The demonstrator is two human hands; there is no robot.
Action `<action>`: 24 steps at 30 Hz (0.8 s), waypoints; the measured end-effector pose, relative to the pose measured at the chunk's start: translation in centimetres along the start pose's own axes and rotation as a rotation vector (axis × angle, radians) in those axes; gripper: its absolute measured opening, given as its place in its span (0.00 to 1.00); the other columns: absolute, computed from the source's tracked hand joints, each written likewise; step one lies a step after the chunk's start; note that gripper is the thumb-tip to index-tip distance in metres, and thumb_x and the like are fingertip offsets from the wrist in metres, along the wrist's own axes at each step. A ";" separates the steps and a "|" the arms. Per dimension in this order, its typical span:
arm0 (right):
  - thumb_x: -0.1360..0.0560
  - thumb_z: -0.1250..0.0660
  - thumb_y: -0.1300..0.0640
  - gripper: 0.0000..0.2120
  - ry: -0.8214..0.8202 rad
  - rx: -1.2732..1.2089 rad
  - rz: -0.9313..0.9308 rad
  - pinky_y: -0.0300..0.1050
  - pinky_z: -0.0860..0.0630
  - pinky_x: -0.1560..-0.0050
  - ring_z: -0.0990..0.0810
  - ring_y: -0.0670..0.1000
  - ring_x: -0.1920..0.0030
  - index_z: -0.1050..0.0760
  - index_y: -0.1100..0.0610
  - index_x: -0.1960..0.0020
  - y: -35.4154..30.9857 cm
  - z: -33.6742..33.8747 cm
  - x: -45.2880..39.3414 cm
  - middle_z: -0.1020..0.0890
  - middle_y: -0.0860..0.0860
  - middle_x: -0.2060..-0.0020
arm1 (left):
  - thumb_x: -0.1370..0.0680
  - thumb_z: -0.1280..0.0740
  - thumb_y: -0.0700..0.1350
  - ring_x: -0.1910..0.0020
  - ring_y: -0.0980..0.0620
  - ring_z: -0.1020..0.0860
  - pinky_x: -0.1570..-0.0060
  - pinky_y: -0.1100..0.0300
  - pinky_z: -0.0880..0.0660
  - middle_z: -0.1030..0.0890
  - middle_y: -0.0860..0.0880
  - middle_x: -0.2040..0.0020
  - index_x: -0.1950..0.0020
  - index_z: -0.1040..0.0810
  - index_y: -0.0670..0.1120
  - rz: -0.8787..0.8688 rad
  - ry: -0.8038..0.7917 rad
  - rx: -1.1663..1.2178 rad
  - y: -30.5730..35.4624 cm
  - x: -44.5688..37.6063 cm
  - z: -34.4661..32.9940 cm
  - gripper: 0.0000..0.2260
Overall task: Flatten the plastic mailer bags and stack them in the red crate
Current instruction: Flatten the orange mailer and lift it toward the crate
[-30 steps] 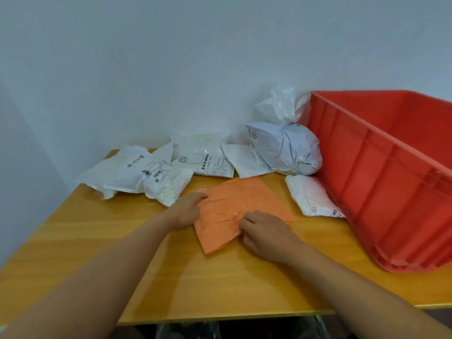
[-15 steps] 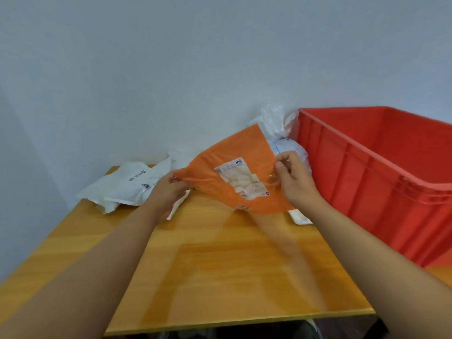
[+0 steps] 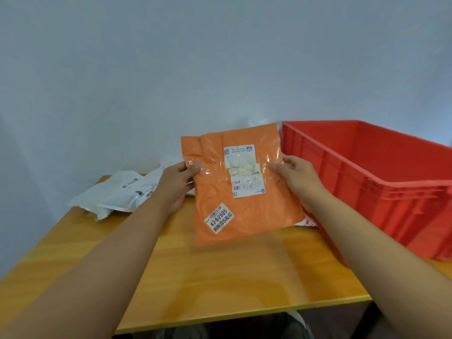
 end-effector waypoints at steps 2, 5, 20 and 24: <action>0.23 0.30 0.60 0.03 -0.007 0.060 0.003 0.54 0.18 0.50 0.15 0.55 0.58 0.19 0.60 0.51 -0.1 0.4 -0.3 0.14 0.57 0.58 | 0.21 0.32 0.43 0.48 0.49 0.17 0.48 0.55 0.20 0.15 0.46 0.47 0.46 0.19 0.44 -0.028 0.035 -0.058 0.3 0.1 -0.2 0.06; 0.22 0.32 0.61 0.06 0.026 0.141 0.024 0.52 0.20 0.55 0.17 0.51 0.63 0.20 0.57 0.58 0.0 0.1 -0.9 0.15 0.54 0.63 | 0.21 0.31 0.44 0.51 0.50 0.16 0.50 0.55 0.19 0.15 0.48 0.50 0.51 0.18 0.47 -0.072 0.135 -0.133 0.3 -0.1 -0.2 0.02; 0.19 0.34 0.58 0.03 -0.052 -0.018 -0.015 0.34 0.23 0.60 0.17 0.39 0.61 0.23 0.51 0.52 8.0 -8.2 -8.5 0.16 0.47 0.58 | 0.18 0.36 0.47 0.47 0.44 0.17 0.46 0.48 0.21 0.16 0.43 0.45 0.42 0.20 0.43 0.170 0.082 -0.120 -4.1 -9.2 4.9 0.10; 0.20 0.32 0.54 0.12 -0.238 -0.013 -0.110 0.46 0.19 0.47 0.16 0.47 0.46 0.24 0.50 0.37 9.5 -10.2 -11.4 0.15 0.47 0.45 | 0.19 0.35 0.46 0.46 0.41 0.17 0.44 0.44 0.21 0.17 0.39 0.44 0.39 0.21 0.39 0.323 0.005 -0.160 -4.3 -13.5 5.6 0.14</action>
Point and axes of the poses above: each hand's wrist, its own x-axis away from the middle knuckle, its own z-axis out of the back of the hand, y = z × x, the point moved 2 cm from there along -x, towards the middle knuckle
